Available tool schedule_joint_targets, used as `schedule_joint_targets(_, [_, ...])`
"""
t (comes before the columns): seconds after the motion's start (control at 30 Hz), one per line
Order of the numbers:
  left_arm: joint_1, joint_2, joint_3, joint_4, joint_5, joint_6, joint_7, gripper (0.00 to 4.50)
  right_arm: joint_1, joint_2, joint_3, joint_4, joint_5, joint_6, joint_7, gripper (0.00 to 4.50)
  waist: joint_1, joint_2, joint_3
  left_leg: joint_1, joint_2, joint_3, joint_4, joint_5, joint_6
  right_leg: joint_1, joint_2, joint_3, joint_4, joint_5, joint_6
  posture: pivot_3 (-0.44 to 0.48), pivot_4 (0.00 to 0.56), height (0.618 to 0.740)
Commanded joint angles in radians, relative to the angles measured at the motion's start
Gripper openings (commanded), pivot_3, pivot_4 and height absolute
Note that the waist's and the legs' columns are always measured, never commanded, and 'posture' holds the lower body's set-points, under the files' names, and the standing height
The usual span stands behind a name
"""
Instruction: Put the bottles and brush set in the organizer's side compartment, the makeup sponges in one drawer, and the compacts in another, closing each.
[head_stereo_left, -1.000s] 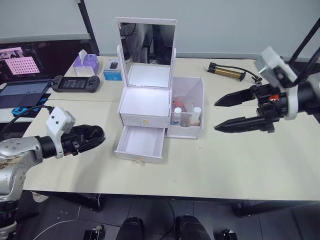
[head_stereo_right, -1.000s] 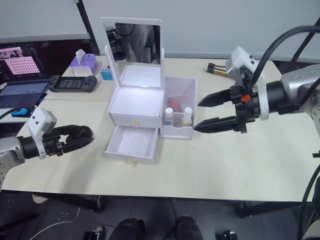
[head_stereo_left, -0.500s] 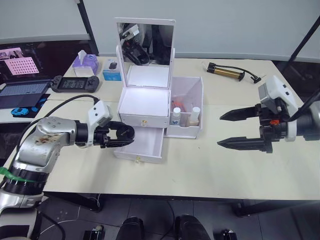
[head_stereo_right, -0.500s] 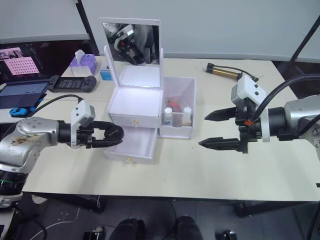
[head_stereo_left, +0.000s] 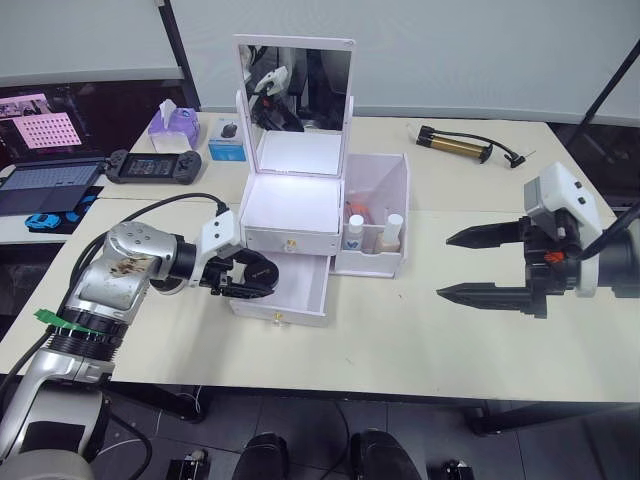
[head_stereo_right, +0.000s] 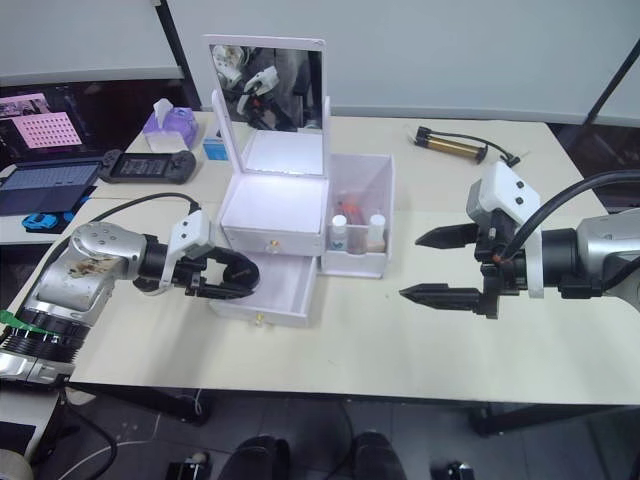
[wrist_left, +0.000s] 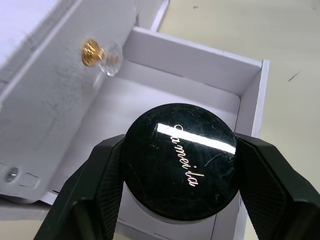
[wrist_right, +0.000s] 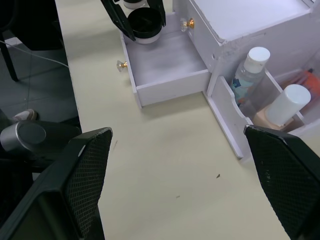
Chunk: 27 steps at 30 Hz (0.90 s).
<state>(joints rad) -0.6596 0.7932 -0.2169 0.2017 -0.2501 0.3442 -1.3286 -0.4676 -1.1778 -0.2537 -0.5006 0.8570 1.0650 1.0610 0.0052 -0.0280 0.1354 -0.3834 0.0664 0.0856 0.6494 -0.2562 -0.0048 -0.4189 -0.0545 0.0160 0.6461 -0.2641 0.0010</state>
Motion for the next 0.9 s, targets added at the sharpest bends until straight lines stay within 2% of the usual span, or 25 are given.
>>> schedule_joint_targets(0.03, [-0.014, 0.005, 0.016, -0.019, 0.009, -0.009, -0.009, 2.91, -0.013, -0.015, -0.037, -0.008, 0.032, 0.017, -0.022, 4.5, 0.0, 0.0, 0.0, 0.0, 0.0, 0.0, 0.0, 0.0, 0.0, 0.0, 0.0, 0.0, 0.0, 0.0, 0.0, 0.0, 0.15, 0.725])
schedule_joint_targets(0.47, [-0.016, -0.004, 0.025, -0.026, 0.009, 0.02, -0.01, 2.91, -0.038, -0.01, 0.004, 0.021, 0.035, 0.005, -0.055, 4.5, 0.001, 0.0, 0.0, 0.0, 0.0, -0.001, 0.001, 0.0, 0.0, 0.0, 0.0, 0.0, 0.0, 0.0, 0.0, 0.0, 0.15, 0.725])
schedule_joint_targets(0.53, [-0.02, -0.006, 0.032, -0.02, -0.004, 0.039, -0.017, 3.62, -0.038, -0.011, 0.004, 0.022, 0.033, 0.003, -0.057, 4.5, 0.001, 0.0, 0.0, 0.0, 0.0, -0.001, 0.001, 0.0, 0.0, 0.0, 0.0, 0.0, 0.0, 0.0, 0.0, 0.0, 0.15, 0.725])
schedule_joint_targets(0.63, [-0.026, -0.002, 0.04, -0.013, -0.014, 0.059, -0.03, 4.43, -0.035, -0.011, 0.004, 0.022, 0.033, -0.001, -0.059, 4.5, 0.001, 0.0, 0.0, 0.0, 0.0, -0.001, 0.001, 0.0, 0.0, 0.0, 0.0, 0.0, 0.0, 0.0, 0.0, 0.0, 0.15, 0.725])
schedule_joint_targets(0.9, [-0.018, 0.019, 0.072, 0.004, -0.02, 0.059, -0.043, 4.47, -0.035, -0.004, 0.01, 0.026, 0.029, -0.019, -0.057, 4.5, 0.0, 0.0, 0.0, 0.0, 0.0, -0.001, 0.002, 0.0, 0.0, 0.0, 0.0, 0.0, 0.001, 0.0, 0.0, 0.0, 0.15, 0.725])
